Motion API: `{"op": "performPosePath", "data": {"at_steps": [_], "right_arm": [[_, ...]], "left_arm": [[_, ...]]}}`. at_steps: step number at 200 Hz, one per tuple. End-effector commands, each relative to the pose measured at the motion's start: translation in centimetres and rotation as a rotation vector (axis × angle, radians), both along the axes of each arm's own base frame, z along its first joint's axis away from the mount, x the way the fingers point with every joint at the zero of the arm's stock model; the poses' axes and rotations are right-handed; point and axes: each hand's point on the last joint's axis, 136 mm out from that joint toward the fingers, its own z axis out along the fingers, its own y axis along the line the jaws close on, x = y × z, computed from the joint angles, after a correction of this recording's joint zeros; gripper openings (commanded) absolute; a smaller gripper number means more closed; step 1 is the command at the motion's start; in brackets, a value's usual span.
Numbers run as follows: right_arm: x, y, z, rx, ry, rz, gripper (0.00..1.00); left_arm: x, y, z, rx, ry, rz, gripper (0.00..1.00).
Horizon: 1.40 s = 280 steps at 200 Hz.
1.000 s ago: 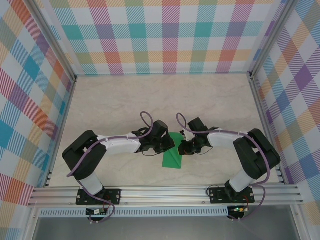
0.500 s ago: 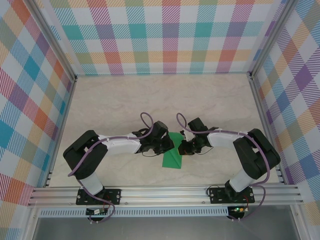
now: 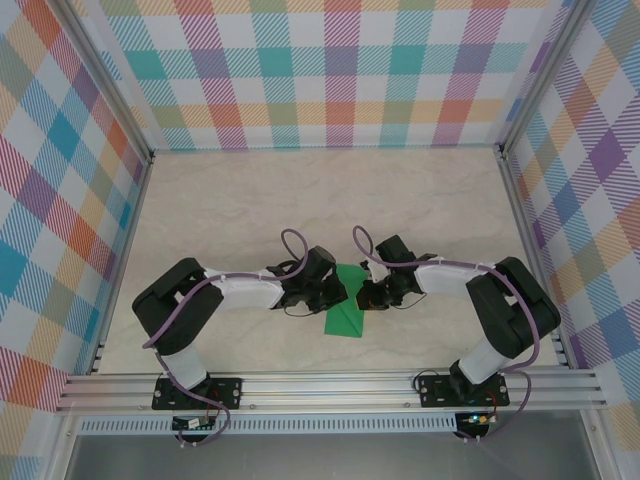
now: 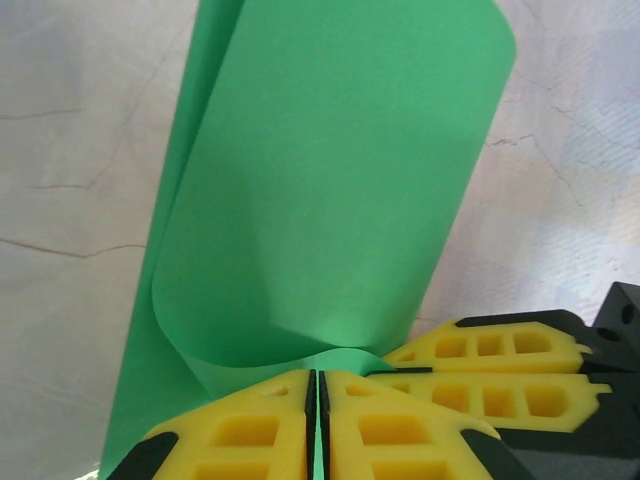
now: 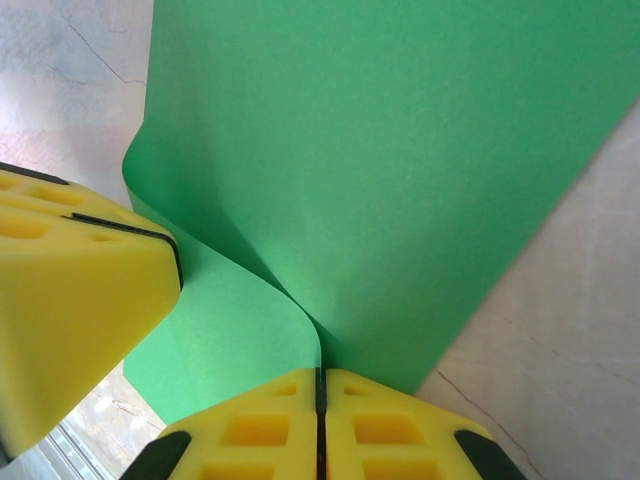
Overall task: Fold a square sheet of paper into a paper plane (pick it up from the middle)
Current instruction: Fold the triangle a second time at the center of the table.
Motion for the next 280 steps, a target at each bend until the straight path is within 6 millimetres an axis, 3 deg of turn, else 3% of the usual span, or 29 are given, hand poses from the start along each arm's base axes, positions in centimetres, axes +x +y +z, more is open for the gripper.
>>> {"op": "performPosePath", "data": {"at_steps": [1, 50, 76, 140, 162, 196, 280], "right_arm": [[0.4, 0.0, -0.3, -0.010, -0.007, 0.009, 0.08], [0.5, 0.0, -0.3, -0.011, -0.003, 0.002, 0.10], [0.5, -0.1, 0.2, -0.013, -0.004, -0.013, 0.17], [0.5, -1.1, 5.5, 0.029, -0.087, -0.124, 0.44], [-0.9, 0.1, 7.1, 0.144, -0.057, -0.097, 0.41], [-2.8, 1.5, 7.1, 0.228, 0.072, -0.049, 0.20], [-4.9, 2.9, 4.4, 0.191, 0.236, 0.009, 0.19]], "left_arm": [[-1.1, 0.0, -1.5, 0.020, 0.020, -0.017, 0.12], [-1.6, 1.0, -3.2, 0.064, 0.043, -0.008, 0.12], [-2.0, 1.4, -4.1, 0.081, 0.055, -0.007, 0.11], [-2.3, 1.9, -4.4, 0.099, 0.059, -0.006, 0.11], [-2.2, 1.7, -4.4, 0.096, 0.058, -0.012, 0.11], [-2.2, 1.7, -4.3, 0.095, 0.058, -0.013, 0.11], [-2.0, 1.2, -3.6, 0.084, 0.049, -0.021, 0.11]]}}
